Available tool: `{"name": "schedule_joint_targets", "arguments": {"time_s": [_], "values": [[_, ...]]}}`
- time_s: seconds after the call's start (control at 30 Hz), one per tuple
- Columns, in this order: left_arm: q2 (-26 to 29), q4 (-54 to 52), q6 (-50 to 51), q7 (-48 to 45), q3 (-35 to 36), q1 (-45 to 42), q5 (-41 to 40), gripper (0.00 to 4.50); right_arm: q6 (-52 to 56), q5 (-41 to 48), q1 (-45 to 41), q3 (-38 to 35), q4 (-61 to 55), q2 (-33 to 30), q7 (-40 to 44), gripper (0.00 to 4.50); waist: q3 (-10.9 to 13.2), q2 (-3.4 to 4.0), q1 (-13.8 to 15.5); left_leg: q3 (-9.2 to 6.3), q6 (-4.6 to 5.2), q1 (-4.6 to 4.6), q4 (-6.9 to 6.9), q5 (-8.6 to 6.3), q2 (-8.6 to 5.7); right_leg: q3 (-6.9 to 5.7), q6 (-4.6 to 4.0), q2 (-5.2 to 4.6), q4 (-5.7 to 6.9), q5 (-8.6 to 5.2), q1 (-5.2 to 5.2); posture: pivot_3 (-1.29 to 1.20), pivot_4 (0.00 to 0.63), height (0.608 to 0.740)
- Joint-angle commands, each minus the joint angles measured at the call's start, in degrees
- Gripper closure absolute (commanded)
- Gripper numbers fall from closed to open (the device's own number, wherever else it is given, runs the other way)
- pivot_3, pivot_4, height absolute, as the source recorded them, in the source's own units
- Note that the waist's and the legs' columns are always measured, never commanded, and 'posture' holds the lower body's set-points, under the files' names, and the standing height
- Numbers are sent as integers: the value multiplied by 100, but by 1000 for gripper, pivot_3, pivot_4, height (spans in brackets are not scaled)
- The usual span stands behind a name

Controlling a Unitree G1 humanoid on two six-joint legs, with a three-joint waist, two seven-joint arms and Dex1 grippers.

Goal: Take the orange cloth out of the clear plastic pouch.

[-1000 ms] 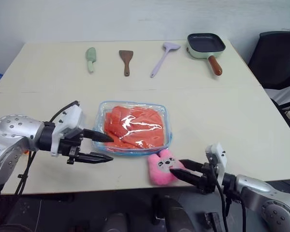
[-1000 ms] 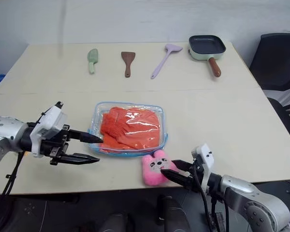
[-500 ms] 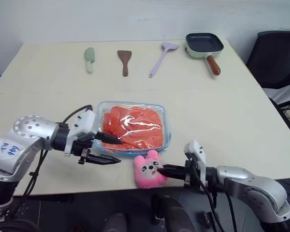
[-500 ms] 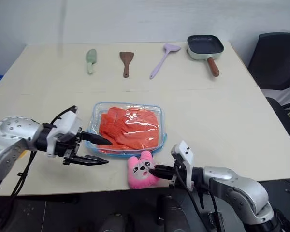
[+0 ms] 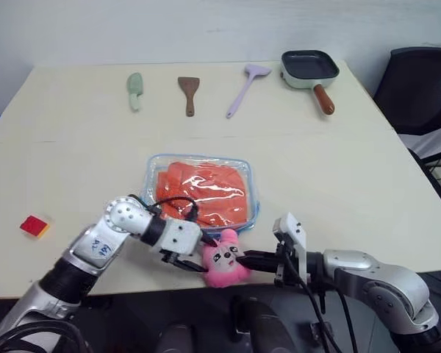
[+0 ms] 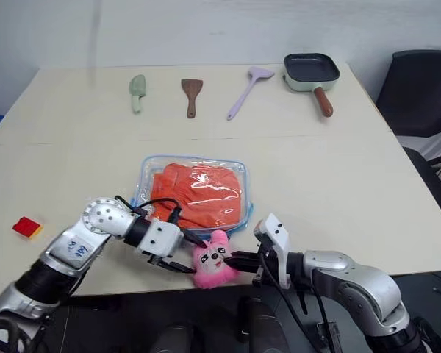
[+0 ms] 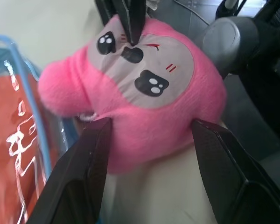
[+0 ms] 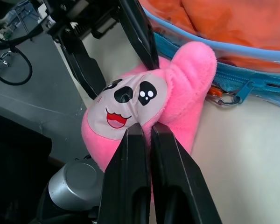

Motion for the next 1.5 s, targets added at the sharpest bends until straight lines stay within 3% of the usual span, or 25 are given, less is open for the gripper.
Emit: {"name": "schedule_joint_targets", "arguments": {"time_s": [0.03,0.13,0.23,0.43,0.53,0.63,0.73,0.9,1.0,1.17,1.5], "values": [[-275,177,-363,135,-166,-18,261,1682,36,-19,51,42,-88,-23,-6,4460,-1,0,9,0,1,0,0,0,0,0,1,0,0,0,0,0,150,740],[-366,324,-645,34,-217,1,377,1682,-1,-67,87,47,-83,-36,44,4460,-2,-2,23,-3,8,1,1,-1,-2,-1,5,-6,-1,3,4,0,150,740],[-397,381,-712,-60,-201,49,345,2238,-49,-127,132,59,-73,-51,89,4500,-4,-3,35,-4,11,2,1,-2,-1,-1,7,-8,-2,4,6,0,150,740],[-495,527,-674,-39,-96,59,322,3929,-168,-268,191,76,-121,-138,177,4500,-6,-2,39,-4,13,3,1,-2,0,-1,8,-8,-3,4,7,0,150,740],[-517,519,-495,-107,-21,73,181,4491,-307,-429,202,73,-198,-258,255,4500,-7,-3,43,-5,14,5,1,-2,0,-1,8,-8,-3,4,9,0,150,740],[-509,451,-296,-132,8,95,124,4491,-383,-343,199,-169,-320,-374,312,4500,-7,-3,52,-5,15,4,1,-3,0,-1,8,-8,-4,4,8,0,150,740],[-512,466,-295,-116,11,79,151,4500,-292,-234,110,-440,-336,-440,209,3747,-7,-3,64,-5,15,4,1,-3,-1,-1,8,-8,-4,5,8,0,150,740],[-460,447,-289,-157,55,54,119,4500,-1029,-1272,-112,-299,-323,-1164,494,2120,-7,-3,73,-4,17,2,2,-4,0,-1,9,-9,-6,5,8,0,150,740],[-438,424,-314,-171,59,56,121,4500,-2301,-2602,-411,169,173,-1694,819,2120,-7,-3,68,-5,18,2,1,-4,-9,0,10,-5,-8,5,7,0,150,740],[-453,407,-334,-124,46,48,165,4500,-3810,-3747,-1030,640,1188,-1511,965,2120,-7,-4,60,-1,17,2,0,-3,-8,0,9,-2,-9,5,6,0,150,740],[-388,225,-191,-35,87,95,187,4500,-5366,-4827,-1633,1071,2057,-952,1204,2120,-7,-3,40,2,17,-1,2,-3,-6,-1,9,-6,-7,5,3,0,150,740]]}}
